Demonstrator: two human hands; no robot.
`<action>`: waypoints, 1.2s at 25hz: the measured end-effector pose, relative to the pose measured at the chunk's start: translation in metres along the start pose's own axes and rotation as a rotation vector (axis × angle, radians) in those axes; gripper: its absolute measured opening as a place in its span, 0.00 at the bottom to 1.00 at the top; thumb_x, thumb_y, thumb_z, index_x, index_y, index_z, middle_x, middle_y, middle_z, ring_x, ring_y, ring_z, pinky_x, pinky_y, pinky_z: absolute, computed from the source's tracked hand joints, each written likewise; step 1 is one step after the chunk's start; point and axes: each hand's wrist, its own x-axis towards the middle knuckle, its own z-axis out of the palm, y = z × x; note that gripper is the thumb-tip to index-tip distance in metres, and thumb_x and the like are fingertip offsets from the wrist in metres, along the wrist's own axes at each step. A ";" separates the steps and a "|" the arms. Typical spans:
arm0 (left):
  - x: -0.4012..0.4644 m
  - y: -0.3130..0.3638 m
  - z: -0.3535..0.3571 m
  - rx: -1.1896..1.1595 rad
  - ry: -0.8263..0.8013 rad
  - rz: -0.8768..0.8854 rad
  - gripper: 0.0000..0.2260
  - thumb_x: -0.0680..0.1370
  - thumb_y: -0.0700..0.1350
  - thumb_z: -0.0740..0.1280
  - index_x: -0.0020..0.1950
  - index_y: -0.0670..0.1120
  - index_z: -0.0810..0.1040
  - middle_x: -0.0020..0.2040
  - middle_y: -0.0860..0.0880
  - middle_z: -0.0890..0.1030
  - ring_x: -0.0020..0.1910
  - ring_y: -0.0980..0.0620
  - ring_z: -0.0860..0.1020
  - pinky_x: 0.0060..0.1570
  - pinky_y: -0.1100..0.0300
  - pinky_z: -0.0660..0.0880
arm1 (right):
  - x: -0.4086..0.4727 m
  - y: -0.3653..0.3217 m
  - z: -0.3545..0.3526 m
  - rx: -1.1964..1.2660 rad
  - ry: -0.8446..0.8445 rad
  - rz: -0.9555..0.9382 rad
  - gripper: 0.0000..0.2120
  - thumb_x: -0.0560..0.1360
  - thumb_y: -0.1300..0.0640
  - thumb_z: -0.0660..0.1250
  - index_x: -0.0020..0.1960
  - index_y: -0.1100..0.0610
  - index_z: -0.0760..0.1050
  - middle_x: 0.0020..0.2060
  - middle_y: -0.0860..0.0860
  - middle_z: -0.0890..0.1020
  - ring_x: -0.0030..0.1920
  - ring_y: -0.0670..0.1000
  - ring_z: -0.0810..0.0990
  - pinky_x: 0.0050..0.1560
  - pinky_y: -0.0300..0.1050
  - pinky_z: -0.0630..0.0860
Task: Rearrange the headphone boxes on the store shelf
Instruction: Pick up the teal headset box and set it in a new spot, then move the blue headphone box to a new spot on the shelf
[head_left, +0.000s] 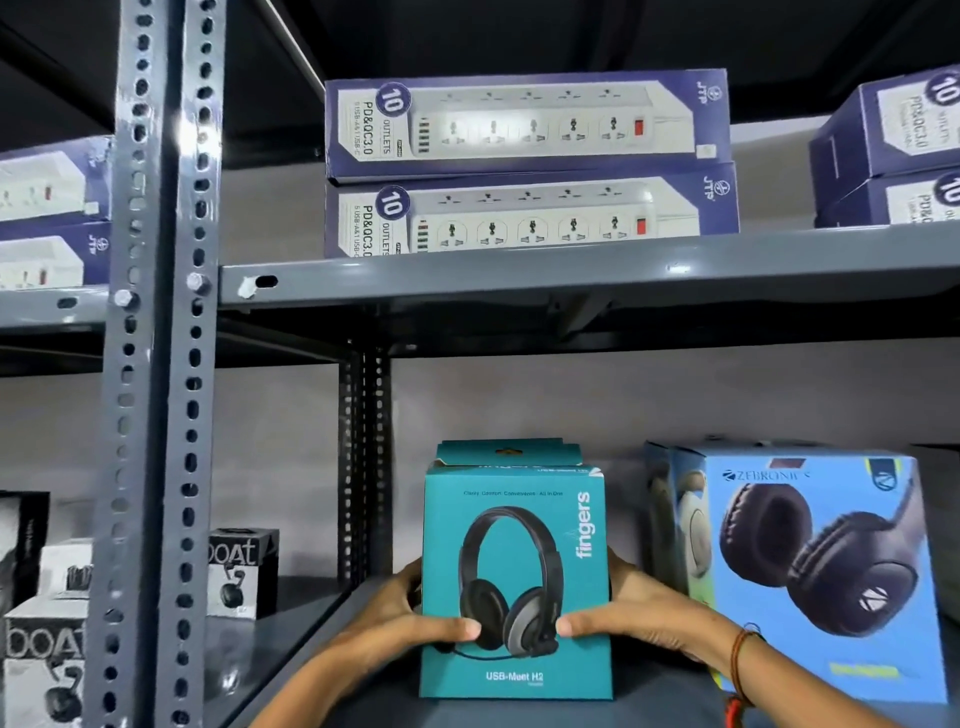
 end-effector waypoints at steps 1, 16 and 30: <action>0.000 0.000 0.001 0.012 0.017 0.009 0.31 0.65 0.46 0.83 0.66 0.54 0.77 0.57 0.54 0.87 0.57 0.55 0.84 0.58 0.58 0.80 | 0.000 0.000 0.001 -0.019 0.014 -0.010 0.45 0.62 0.51 0.83 0.72 0.40 0.63 0.62 0.40 0.82 0.62 0.42 0.80 0.63 0.45 0.78; -0.025 0.002 -0.003 0.058 0.056 -0.005 0.29 0.61 0.50 0.83 0.59 0.54 0.77 0.47 0.59 0.88 0.46 0.61 0.86 0.40 0.70 0.79 | -0.027 -0.017 0.031 -0.229 0.140 -0.088 0.45 0.61 0.36 0.79 0.71 0.36 0.59 0.62 0.34 0.79 0.60 0.37 0.79 0.63 0.47 0.78; -0.018 0.133 0.210 0.156 0.273 0.699 0.49 0.67 0.57 0.79 0.81 0.54 0.55 0.74 0.75 0.55 0.74 0.76 0.56 0.71 0.77 0.55 | -0.172 -0.001 -0.153 -0.122 1.005 -0.341 0.63 0.53 0.25 0.73 0.79 0.42 0.49 0.80 0.42 0.56 0.77 0.38 0.56 0.78 0.49 0.55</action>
